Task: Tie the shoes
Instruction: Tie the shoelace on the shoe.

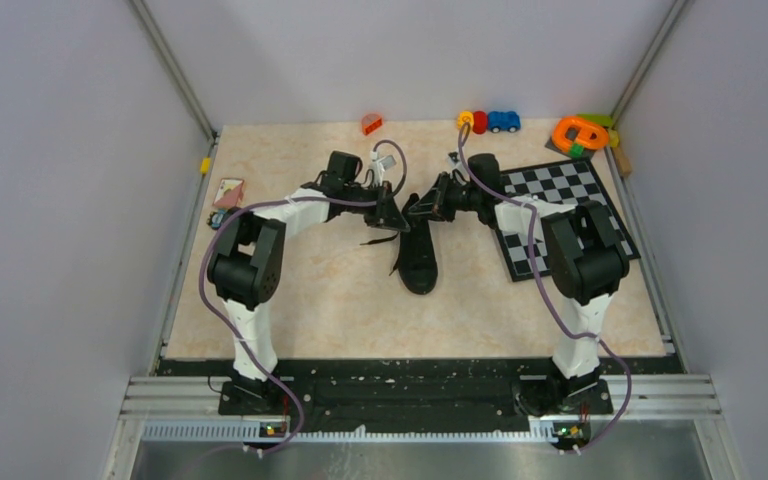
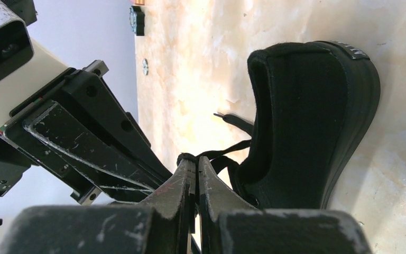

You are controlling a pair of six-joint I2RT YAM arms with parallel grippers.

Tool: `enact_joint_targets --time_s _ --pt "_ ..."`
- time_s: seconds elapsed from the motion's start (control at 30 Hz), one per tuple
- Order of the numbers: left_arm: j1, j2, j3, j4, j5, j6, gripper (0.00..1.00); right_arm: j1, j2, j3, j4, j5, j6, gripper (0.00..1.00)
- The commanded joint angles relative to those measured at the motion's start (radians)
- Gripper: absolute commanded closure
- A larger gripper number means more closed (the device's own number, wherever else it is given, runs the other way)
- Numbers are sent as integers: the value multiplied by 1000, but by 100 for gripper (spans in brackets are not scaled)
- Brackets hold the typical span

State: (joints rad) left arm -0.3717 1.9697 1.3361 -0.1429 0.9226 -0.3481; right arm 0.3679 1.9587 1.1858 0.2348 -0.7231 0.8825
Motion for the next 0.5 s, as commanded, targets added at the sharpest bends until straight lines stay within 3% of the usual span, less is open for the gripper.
enact_joint_targets --time_s 0.0,0.47 --pt "-7 -49 -6 54 -8 -8 100 -9 -38 48 10 5 -3 100" --pt "-44 21 37 101 -99 27 100 2 -63 50 -32 29 45 100"
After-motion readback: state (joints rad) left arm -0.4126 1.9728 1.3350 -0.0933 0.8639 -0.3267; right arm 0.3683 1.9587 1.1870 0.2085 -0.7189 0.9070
